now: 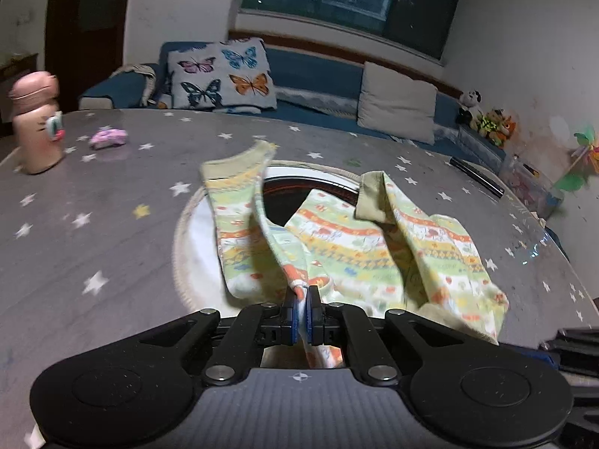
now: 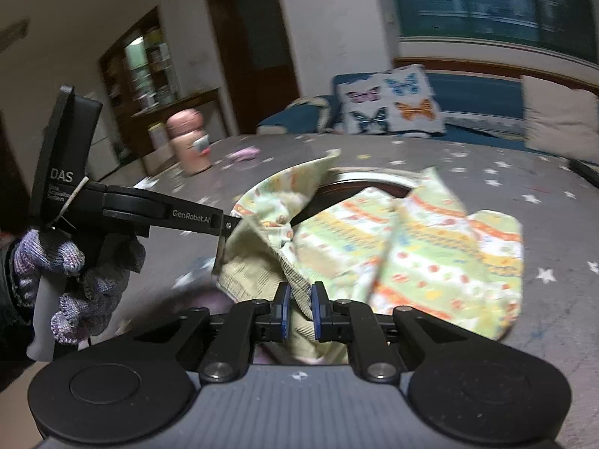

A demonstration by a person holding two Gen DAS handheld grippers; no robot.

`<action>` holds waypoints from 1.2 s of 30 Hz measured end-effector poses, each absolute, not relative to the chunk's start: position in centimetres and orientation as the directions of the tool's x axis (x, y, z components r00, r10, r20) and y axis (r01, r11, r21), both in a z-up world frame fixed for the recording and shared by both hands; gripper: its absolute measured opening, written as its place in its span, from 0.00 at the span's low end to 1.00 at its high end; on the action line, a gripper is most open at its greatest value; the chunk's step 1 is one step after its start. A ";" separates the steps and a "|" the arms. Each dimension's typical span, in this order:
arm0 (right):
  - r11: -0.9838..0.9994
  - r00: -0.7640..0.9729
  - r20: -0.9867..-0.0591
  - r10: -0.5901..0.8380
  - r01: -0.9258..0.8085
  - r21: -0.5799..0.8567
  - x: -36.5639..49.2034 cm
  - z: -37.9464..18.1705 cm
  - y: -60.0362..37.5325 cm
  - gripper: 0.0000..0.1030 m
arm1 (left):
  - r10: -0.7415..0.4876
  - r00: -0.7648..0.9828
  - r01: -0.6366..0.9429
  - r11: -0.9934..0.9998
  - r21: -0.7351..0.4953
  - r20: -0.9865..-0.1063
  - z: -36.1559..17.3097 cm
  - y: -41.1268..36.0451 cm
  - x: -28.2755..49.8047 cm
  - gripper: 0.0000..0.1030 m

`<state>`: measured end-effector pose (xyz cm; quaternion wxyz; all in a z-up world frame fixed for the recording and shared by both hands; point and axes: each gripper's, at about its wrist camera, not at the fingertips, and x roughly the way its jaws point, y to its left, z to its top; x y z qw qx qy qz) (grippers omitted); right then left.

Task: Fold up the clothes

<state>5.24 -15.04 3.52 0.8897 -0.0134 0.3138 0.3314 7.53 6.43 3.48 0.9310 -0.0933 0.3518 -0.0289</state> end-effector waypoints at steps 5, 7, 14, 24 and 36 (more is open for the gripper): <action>0.743 0.544 -0.572 0.614 -0.643 0.185 4.2 4.2 -14.8 0.17 | -0.086 0.739 -0.054 0.981 -0.186 -0.668 2.1 7.4 3.6 0.04; 0.745 0.548 -0.568 0.614 -0.641 0.186 4.6 4.8 -15.0 0.19 | -0.080 0.728 -0.065 0.981 -0.184 -0.681 1.3 7.7 2.7 0.04; 0.837 0.650 -0.578 0.493 -0.537 0.109 10.6 5.2 -15.5 0.29 | -0.095 0.708 -0.054 0.981 -0.189 -0.699 0.0 8.1 1.6 0.04; 0.919 0.696 -0.627 0.349 -0.385 0.084 22.6 2.1 -15.1 0.37 | -0.132 0.714 -0.027 0.976 -0.215 -0.688 0.6 9.3 2.0 0.11; 0.928 0.684 -0.657 0.317 -0.365 0.068 28.8 -0.5 -13.3 0.40 | -0.071 0.785 -0.006 0.992 -0.123 -0.615 3.6 9.8 4.3 0.35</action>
